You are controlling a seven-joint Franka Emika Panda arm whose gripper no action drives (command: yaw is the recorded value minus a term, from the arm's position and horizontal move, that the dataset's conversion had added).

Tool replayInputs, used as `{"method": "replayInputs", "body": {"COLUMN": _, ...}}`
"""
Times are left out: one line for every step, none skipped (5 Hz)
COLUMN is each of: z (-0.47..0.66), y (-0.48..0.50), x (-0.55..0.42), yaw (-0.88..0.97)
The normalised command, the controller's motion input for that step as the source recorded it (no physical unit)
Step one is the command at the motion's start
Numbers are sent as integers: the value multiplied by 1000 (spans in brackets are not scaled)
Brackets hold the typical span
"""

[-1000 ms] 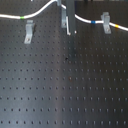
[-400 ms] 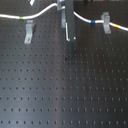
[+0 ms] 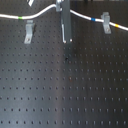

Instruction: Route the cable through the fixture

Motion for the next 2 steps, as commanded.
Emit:
{"method": "replayInputs", "body": {"z": 566, "y": 151, "x": -19, "yaw": 23}}
{"method": "replayInputs", "body": {"z": 103, "y": 54, "x": -9, "yaw": 9}}
